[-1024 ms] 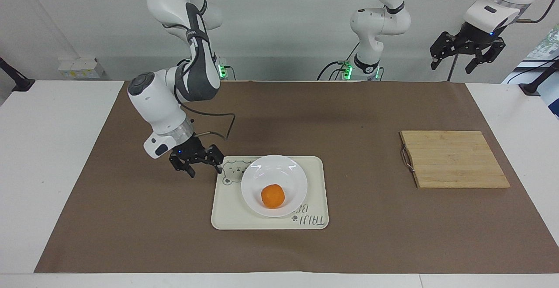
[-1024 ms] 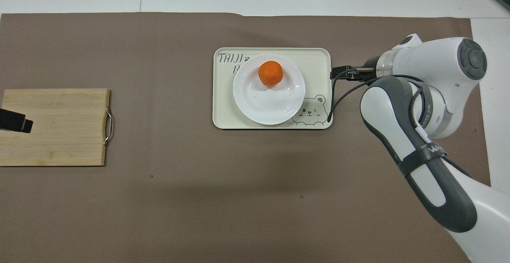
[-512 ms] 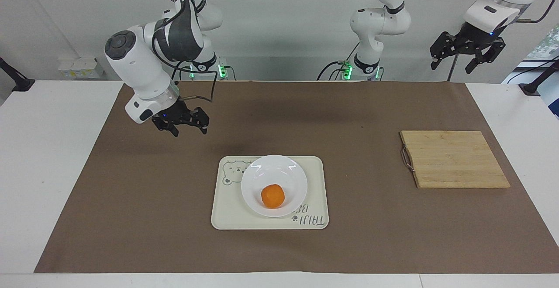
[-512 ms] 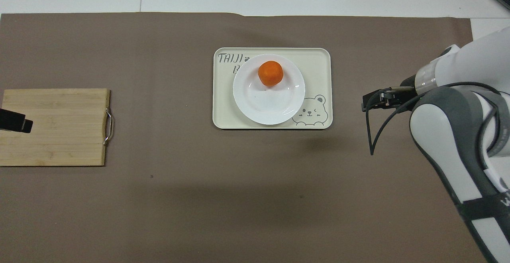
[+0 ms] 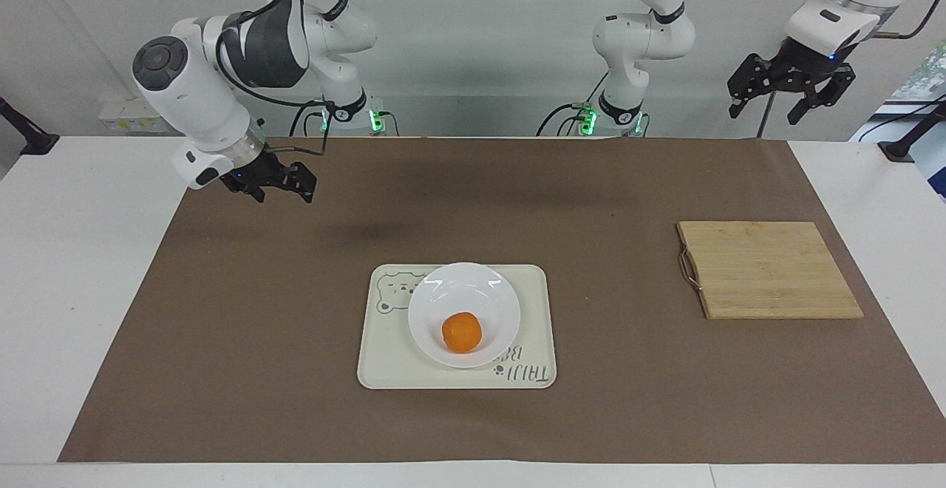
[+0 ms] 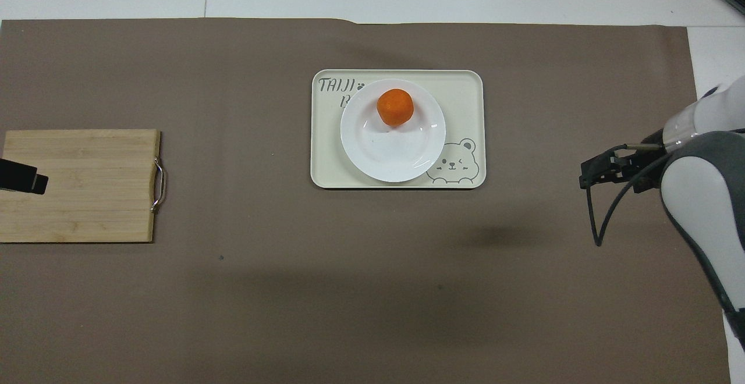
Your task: Place orange and plate with both arms
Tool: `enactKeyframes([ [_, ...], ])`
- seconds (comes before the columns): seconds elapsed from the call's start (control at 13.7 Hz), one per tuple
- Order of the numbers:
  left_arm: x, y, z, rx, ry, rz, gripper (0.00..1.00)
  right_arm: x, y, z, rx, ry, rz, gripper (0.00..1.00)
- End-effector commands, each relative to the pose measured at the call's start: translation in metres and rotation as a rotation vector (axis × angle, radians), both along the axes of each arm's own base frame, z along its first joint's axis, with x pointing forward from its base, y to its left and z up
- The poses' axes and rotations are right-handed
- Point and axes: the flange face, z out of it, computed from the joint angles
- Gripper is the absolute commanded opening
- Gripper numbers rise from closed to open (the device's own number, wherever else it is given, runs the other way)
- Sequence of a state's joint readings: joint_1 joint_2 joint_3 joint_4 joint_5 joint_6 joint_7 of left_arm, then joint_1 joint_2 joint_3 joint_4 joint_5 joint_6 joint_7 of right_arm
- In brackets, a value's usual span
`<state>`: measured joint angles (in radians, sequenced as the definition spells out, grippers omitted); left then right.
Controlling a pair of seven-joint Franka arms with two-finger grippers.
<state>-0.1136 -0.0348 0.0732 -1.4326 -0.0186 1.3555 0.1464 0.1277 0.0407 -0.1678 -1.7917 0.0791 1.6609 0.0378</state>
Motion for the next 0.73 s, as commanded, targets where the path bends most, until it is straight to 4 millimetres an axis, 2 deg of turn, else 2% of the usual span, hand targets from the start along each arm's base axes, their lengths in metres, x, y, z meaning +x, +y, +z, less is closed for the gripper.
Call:
enactKeyframes([
  [0.0,-0.003,0.002,0.006,0.005,-0.002,0.01,1.0,-0.02,-0.019,0.017,-0.036,0.0,-0.021,1.0],
  [0.22,-0.003,0.002,0.006,0.005,-0.002,0.011,1.0,-0.028,-0.031,0.037,-0.037,-0.029,-0.04,1.0],
  [0.29,-0.002,0.002,0.005,0.005,-0.001,0.01,1.0,-0.031,-0.031,0.051,-0.039,-0.058,-0.037,1.0],
  [0.44,-0.002,0.002,0.005,0.005,-0.001,0.011,1.0,-0.037,-0.024,0.076,-0.05,-0.107,-0.018,1.0],
  [0.66,-0.003,0.002,0.006,0.005,-0.002,0.011,1.0,-0.034,-0.008,0.107,-0.051,-0.169,0.012,1.0],
])
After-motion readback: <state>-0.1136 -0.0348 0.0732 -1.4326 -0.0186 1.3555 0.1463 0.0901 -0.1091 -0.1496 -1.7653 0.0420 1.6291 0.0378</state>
